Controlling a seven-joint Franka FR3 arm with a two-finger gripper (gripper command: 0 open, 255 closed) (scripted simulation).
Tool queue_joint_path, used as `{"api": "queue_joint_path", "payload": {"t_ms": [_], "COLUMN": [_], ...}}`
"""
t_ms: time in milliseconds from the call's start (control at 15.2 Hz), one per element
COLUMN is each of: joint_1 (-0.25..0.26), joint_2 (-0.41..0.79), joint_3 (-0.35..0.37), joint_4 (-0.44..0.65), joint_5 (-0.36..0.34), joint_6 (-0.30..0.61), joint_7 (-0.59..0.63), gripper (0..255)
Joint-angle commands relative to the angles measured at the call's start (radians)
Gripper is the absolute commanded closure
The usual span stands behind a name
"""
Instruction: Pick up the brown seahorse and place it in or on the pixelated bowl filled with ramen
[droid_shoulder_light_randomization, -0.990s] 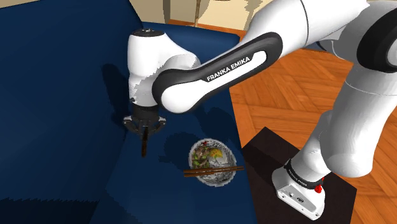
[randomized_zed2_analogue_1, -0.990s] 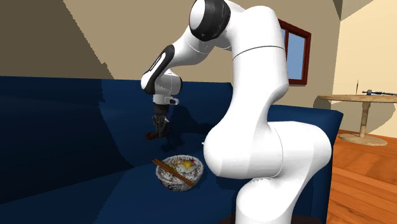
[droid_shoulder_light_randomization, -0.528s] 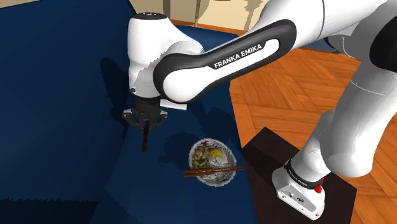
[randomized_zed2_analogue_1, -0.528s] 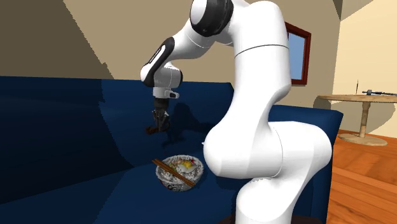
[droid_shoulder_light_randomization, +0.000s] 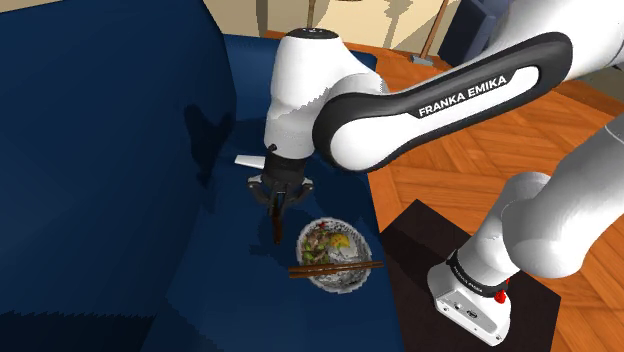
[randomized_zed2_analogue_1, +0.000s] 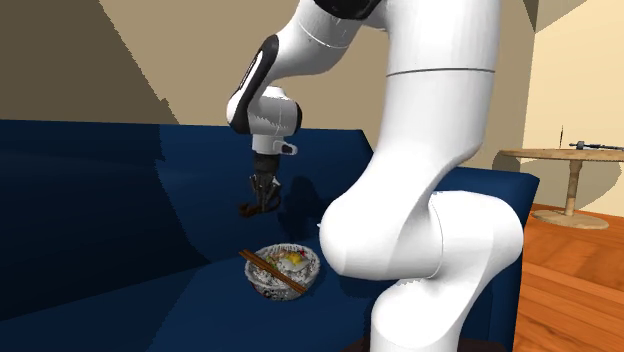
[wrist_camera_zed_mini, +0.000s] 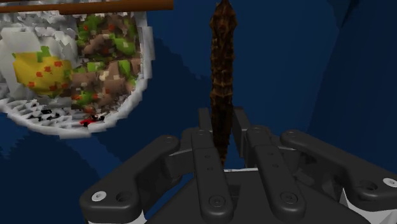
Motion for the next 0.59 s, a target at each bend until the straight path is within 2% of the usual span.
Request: {"api": "queue_joint_path", "payload": {"t_ms": [0,528], "joint_1": [0.005,0.067], "joint_2": [-0.086,-0.438], "joint_3": [-0.01,-0.085], "joint_4": [-0.09,-0.392], "joint_5": [0.046,0.166], "joint_6": [0.008,-0.048], "joint_7": [-0.037,-0.146], "gripper": [255,255]}}
